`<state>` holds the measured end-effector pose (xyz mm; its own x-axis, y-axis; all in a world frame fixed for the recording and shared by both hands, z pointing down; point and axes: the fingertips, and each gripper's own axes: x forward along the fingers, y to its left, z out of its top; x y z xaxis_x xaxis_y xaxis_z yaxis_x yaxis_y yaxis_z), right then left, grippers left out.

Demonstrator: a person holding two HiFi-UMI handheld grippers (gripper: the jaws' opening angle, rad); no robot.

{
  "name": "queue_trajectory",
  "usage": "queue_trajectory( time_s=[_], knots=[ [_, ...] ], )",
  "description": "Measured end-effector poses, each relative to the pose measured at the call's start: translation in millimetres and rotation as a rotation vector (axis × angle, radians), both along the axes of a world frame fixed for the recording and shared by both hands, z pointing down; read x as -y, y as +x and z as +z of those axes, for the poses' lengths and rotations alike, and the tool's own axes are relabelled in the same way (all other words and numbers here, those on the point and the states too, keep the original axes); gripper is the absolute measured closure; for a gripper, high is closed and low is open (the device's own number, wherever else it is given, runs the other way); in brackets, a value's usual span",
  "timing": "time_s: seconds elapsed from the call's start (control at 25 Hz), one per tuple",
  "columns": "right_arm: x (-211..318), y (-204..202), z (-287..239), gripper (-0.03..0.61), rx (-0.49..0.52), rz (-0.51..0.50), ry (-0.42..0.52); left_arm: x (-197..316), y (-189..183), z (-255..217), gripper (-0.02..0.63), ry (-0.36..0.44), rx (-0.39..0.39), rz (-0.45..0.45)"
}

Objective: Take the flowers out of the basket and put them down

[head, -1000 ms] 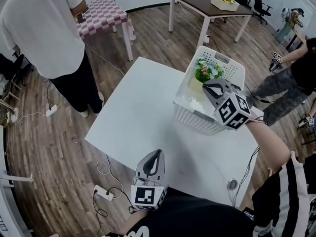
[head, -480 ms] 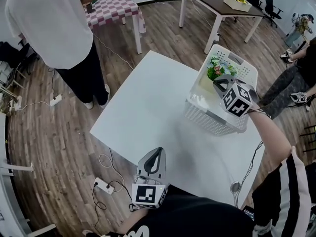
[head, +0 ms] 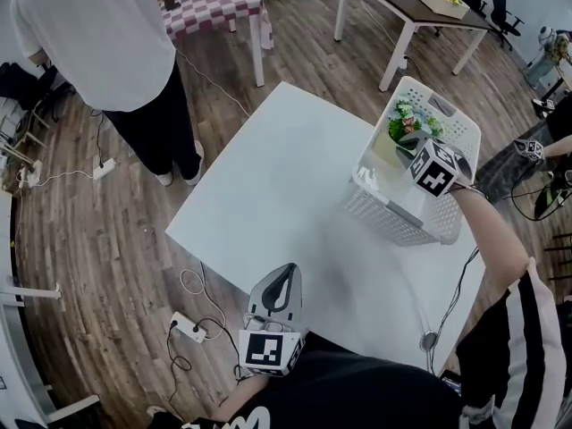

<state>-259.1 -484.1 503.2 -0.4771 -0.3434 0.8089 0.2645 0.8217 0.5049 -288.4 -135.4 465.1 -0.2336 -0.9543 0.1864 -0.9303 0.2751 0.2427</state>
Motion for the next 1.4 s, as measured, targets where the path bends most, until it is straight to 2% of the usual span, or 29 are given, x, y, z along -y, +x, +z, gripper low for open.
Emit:
queue_trajectory(
  time_s=[0.24, 0.36, 0.48, 1.0, 1.16, 1.4],
  knots=[
    [15, -3, 21, 0.550, -0.063, 0.008, -0.007, 3, -6, 3, 0.607, -0.011, -0.009, -0.010],
    [19, -1, 33, 0.498, -0.081, 0.035, -0.031, -1, -9, 9, 0.607, -0.038, -0.007, -0.008],
    [26, 1, 42, 0.497, -0.102, 0.060, -0.027, -4, -11, 15, 0.607, -0.074, 0.001, 0.005],
    [40, 1, 66, 0.472, -0.138, 0.117, -0.027, -2, -17, 23, 0.607, -0.106, -0.010, 0.010],
    [44, 4, 72, 0.469, -0.155, 0.133, -0.032, -1, -20, 23, 0.607, -0.093, -0.021, -0.003],
    [49, 2, 75, 0.465, -0.161, 0.128, 0.012, -1, -21, 25, 0.607, -0.107, -0.018, 0.016]
  ],
)
